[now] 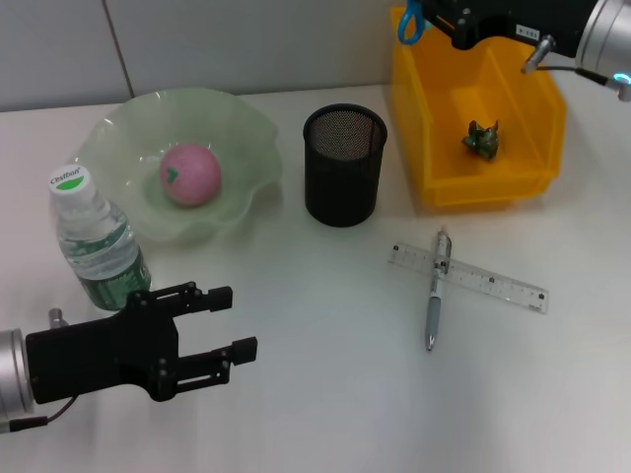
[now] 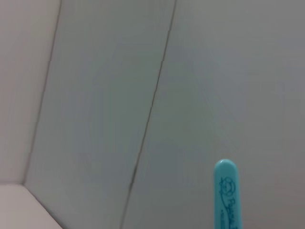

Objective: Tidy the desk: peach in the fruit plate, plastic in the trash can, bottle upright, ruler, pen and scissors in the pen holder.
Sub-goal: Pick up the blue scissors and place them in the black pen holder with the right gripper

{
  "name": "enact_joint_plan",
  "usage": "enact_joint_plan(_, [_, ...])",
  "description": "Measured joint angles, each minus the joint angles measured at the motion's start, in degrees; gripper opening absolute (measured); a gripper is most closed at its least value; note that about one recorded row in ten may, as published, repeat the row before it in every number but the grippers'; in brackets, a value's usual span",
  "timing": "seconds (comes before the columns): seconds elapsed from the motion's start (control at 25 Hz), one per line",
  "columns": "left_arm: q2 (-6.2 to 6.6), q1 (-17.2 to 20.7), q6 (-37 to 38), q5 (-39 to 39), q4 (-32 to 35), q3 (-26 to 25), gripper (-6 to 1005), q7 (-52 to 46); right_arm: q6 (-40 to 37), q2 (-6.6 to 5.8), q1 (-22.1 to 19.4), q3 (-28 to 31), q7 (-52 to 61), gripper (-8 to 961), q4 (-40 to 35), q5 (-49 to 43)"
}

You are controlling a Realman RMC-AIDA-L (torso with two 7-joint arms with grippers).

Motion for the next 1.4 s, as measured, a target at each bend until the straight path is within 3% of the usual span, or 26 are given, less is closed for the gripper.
enact_joint_plan(0.28, [0.12,0.1,-0.4,0.0,-0.2,0.3,712,1.9,2.4,0.79,-1.1,-1.2,-11.5,211,-3.1,0.3])
enact_joint_plan(0.44, [0.11,0.1,-0.8,0.0,-0.4,0.4,712,4.3,6.6,1.04,-2.5,-6.0,-21.0,211,-3.7,4.3])
enact_joint_plan(0.6, [0.1,0.1,-1.2,0.0,-1.3,0.2,712,6.2,14.3,1.05,-4.9,-15.7,-37.6,211,-4.0,13.8])
enact_joint_plan(0.68, [0.02,0.0,-2.0,0.0,-2.6,0.1,712,8.0,17.9,1.05,-6.2,-21.3,-51.0,211,-3.6,21.8])
enact_joint_plan(0.72, [0.01,0.0,-2.2,-0.1,-2.8,0.1,712,8.1,17.9,1.05,-6.2,-21.3,-51.0,211,-3.6,21.8])
enact_joint_plan(0.84, [-0.04,-0.4,-3.0,-0.2,-3.8,0.1,712,8.7,18.9,1.04,-6.9,-24.9,-65.2,211,-2.5,29.5])
enact_joint_plan(0.88, [-0.07,-0.7,-3.6,-0.6,-4.3,0.0,712,9.3,19.1,1.04,-7.6,-27.3,-76.1,211,-1.7,34.1])
enact_joint_plan(0.92, [-0.07,-0.7,-3.6,-0.6,-4.3,0.0,712,9.3,19.1,1.04,-7.6,-27.3,-76.1,211,-1.7,34.1])
enact_joint_plan(1.08, [-0.1,-1.1,-4.6,-2.4,-4.7,0.0,712,10.1,18.7,0.73,-8.6,-32.2,-100.9,211,2.4,44.4])
enact_joint_plan(1.4, [-0.08,-1.2,-6.5,-5.0,-5.3,0.2,712,11.0,16.5,0.78,-8.1,-31.7,-124.6,211,8.9,48.8])
